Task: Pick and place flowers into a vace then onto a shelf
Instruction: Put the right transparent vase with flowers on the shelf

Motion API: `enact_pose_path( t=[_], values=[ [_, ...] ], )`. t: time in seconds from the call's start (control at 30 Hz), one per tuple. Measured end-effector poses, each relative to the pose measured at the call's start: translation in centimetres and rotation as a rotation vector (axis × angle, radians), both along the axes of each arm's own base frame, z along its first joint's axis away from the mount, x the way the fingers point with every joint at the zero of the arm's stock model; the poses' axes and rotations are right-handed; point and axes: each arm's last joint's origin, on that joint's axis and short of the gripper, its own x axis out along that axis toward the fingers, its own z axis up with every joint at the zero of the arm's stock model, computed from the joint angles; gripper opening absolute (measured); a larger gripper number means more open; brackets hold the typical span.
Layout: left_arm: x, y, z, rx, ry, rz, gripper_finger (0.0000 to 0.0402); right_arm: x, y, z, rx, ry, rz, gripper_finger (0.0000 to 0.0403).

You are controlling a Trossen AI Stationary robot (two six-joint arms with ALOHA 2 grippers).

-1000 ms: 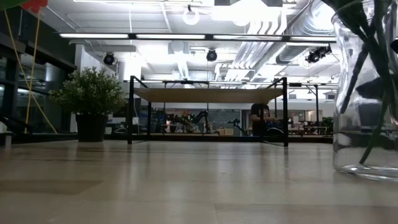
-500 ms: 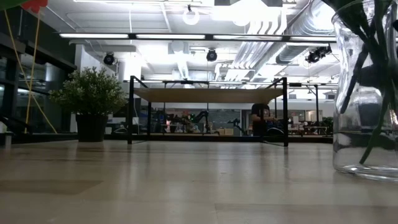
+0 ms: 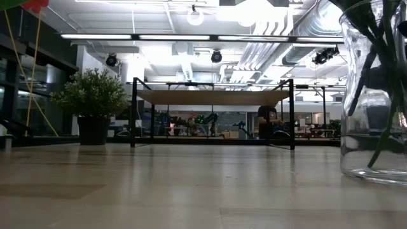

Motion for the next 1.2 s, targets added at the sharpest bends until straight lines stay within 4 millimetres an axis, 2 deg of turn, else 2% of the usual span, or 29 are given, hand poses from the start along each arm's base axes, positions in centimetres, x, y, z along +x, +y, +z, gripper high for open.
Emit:
enact_pose_path(
  t=[0.4,0.93,1.2],
  values=[
    [2.3,1.1,-0.1,-0.064,0.144,-0.056,0.0095,1.5,-1.0,0.0,0.001,0.022,0.020,0.0295],
    [2.3,1.0,-0.1,-0.045,0.142,-0.069,0.0095,1.9,-1.4,0.2,0.013,0.007,-0.010,0.0295],
    [2.3,1.0,-0.1,-0.045,0.142,-0.069,0.0095,2.1,-1.6,0.2,0.014,0.007,-0.019,0.0270]
  ],
)
